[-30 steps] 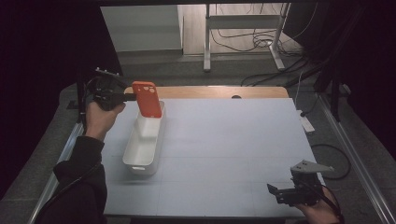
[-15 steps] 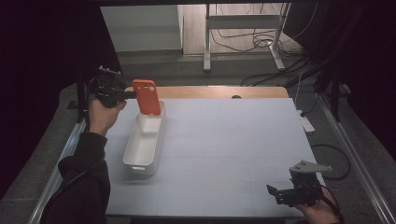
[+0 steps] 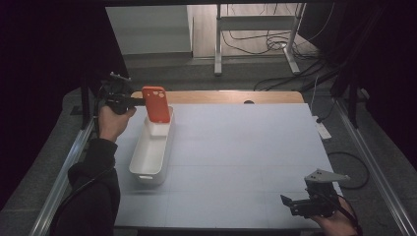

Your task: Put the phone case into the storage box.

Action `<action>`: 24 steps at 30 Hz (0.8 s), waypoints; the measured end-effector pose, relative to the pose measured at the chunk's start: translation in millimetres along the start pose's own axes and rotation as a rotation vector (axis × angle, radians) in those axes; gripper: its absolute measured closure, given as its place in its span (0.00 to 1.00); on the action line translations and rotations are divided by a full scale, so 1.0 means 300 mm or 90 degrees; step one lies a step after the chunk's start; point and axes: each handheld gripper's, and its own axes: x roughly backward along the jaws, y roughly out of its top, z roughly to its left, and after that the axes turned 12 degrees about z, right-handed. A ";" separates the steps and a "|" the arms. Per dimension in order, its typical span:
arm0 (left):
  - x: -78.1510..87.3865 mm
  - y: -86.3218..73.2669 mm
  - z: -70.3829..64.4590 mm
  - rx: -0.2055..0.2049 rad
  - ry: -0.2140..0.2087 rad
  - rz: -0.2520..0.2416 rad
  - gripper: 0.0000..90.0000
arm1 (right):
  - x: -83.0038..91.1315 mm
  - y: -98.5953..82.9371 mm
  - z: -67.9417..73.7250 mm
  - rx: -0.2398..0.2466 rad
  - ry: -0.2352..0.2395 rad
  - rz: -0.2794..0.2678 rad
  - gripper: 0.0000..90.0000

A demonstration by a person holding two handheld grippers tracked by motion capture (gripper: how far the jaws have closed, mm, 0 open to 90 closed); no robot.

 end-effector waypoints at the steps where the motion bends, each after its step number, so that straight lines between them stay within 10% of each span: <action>1: -0.005 -0.001 0.003 0.002 0.000 0.002 0.99 | 0.000 0.000 0.000 0.000 0.000 0.000 0.00; 24: -0.122 -0.019 0.009 0.008 0.008 0.043 0.99 | -0.003 0.001 0.004 0.008 -0.001 0.010 0.00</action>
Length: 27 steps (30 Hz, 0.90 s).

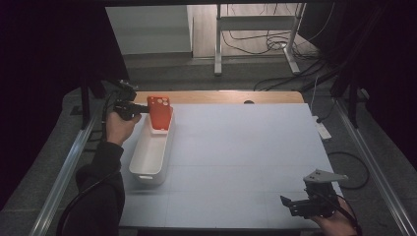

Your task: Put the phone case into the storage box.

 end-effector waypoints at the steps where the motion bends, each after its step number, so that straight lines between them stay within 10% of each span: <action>1: -0.004 0.000 0.001 0.001 0.000 0.002 0.99 | 0.000 0.000 0.001 0.000 0.000 0.001 0.00; 27: -0.078 0.001 0.021 0.027 0.010 0.028 0.98 | -0.003 0.001 0.002 0.002 0.000 0.007 0.00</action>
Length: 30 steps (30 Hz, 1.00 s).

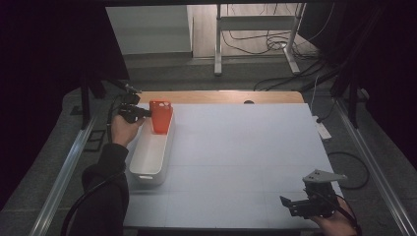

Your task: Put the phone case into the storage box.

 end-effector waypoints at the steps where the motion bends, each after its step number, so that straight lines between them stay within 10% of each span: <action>1: -0.001 0.001 0.003 0.002 -0.004 -0.002 0.98 | 0.000 0.000 0.000 0.000 0.001 0.001 0.00; 30: 0.032 -0.032 -0.047 -0.083 -0.034 -0.090 0.49 | 0.000 0.000 0.002 0.004 0.003 -0.001 0.00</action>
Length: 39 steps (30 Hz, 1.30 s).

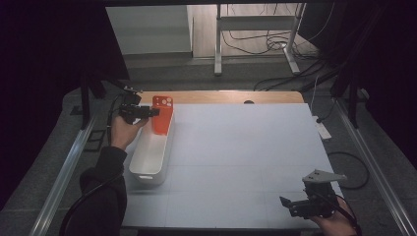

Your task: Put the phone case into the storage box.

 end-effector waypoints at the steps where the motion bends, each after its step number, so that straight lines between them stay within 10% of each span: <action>1: 0.000 0.000 0.000 0.000 0.000 0.000 0.48 | 0.000 0.000 0.000 0.000 0.000 0.000 0.00; 39: 0.050 -0.052 -0.065 -0.035 -0.031 -0.020 0.12 | 0.000 0.000 0.003 0.006 -0.004 0.001 0.00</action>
